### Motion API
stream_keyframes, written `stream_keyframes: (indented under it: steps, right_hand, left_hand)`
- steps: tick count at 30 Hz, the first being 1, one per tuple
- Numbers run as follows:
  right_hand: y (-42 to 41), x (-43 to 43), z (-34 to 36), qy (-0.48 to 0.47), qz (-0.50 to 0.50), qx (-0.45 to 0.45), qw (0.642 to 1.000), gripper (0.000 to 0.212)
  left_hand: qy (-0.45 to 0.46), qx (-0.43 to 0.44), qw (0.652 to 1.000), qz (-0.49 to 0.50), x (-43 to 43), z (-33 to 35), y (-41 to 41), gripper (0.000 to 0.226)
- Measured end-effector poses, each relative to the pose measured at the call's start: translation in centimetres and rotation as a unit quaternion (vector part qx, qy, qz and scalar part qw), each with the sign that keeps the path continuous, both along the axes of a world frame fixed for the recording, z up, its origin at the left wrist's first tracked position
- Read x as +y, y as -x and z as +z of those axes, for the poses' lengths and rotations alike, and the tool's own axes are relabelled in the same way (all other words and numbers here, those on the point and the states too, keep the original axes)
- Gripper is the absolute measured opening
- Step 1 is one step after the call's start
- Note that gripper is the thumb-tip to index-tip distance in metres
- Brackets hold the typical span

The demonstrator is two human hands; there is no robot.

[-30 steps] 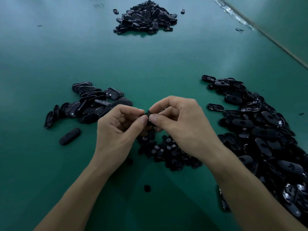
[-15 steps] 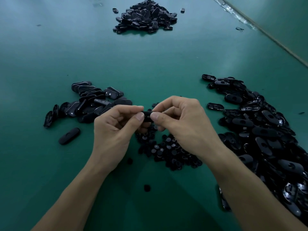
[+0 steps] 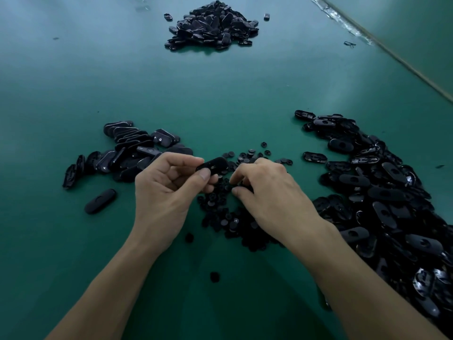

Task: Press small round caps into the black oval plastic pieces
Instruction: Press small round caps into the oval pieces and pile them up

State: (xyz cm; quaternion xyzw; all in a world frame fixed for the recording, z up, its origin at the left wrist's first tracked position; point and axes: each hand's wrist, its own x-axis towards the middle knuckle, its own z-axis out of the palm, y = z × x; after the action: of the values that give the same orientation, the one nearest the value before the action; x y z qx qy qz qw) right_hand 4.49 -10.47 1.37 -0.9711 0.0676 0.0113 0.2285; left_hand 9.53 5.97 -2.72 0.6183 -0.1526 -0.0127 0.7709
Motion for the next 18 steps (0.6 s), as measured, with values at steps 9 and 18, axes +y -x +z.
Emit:
stream_keyframes:
  steps: [9,18]
  right_hand:
    - [-0.6,-0.1,-0.4,0.032,0.003,-0.044,0.999,0.02]
    - [-0.8,-0.4,0.9,-0.158,-0.042,-0.119,0.979,0.017]
  left_hand:
    - [0.007,0.001,1.0,-0.004,0.1,0.0,-0.1,0.016]
    - [-0.012,0.018,1.0,0.015,-0.1,0.0,-0.1,0.013]
